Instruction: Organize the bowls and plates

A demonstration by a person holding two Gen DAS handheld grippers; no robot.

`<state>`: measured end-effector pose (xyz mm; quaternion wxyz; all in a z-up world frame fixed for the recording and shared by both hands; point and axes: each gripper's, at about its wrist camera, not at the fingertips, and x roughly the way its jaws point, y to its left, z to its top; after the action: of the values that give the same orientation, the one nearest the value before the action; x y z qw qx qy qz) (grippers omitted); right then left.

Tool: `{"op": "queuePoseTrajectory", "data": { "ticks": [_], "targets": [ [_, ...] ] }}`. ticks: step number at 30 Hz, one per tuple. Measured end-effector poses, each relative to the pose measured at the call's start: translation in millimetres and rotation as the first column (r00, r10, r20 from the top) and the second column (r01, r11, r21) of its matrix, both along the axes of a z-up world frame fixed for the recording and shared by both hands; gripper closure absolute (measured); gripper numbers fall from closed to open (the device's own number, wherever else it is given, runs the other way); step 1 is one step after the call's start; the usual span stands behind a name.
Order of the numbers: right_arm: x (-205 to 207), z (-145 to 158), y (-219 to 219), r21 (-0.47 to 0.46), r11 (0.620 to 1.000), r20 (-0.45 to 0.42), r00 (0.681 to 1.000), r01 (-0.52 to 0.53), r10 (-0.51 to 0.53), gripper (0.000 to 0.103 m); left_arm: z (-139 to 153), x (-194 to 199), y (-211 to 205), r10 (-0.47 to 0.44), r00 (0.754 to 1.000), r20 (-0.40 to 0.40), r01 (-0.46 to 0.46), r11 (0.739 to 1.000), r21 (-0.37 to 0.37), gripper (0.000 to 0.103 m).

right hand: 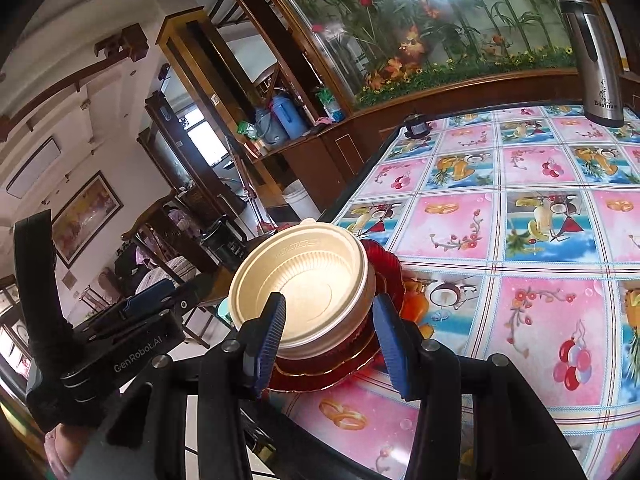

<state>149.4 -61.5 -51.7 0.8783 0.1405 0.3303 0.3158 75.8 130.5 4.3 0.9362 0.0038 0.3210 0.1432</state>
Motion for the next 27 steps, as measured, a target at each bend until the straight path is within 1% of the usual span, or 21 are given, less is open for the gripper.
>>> {"op": "queuePoseTrajectory", "data": {
  "ticks": [3,11,17,19,23,25,27],
  "targets": [
    [-4,-1,-2,0.015,1.000,0.006,1.000,-0.005,0.005,0.055,-2,-4,0,-0.007,1.000,-0.008,0.007,1.000,-0.024,0.043],
    [-11,-5,3,0.016,0.999,0.013,0.999,-0.033,0.033,0.055,-9,-7,-7,-0.030,0.999,-0.031,0.028,0.998,-0.049,0.043],
    [-14,-7,4,0.012,0.999,0.020,0.999,-0.032,0.032,0.055,-13,-10,-7,-0.017,0.999,-0.038,0.016,0.999,-0.040,0.042],
    [-13,-8,4,0.011,0.999,0.017,0.999,-0.033,0.033,0.055,-15,-10,-5,-0.020,0.999,-0.042,0.017,0.998,-0.054,0.036],
    [-15,-7,5,0.002,1.000,0.025,0.999,-0.029,0.029,0.055,-16,-14,-3,-0.012,1.000,-0.029,0.010,0.998,-0.064,0.032],
    [-16,-7,6,-0.004,1.000,0.032,0.999,-0.029,0.029,0.055,-17,-16,-2,-0.012,1.000,-0.029,0.010,0.998,-0.069,0.028],
    [-16,-8,7,-0.007,0.999,0.032,0.999,-0.032,0.033,0.055,-18,-17,-1,-0.017,0.999,-0.028,0.015,0.997,-0.080,0.028]
  ]
}}
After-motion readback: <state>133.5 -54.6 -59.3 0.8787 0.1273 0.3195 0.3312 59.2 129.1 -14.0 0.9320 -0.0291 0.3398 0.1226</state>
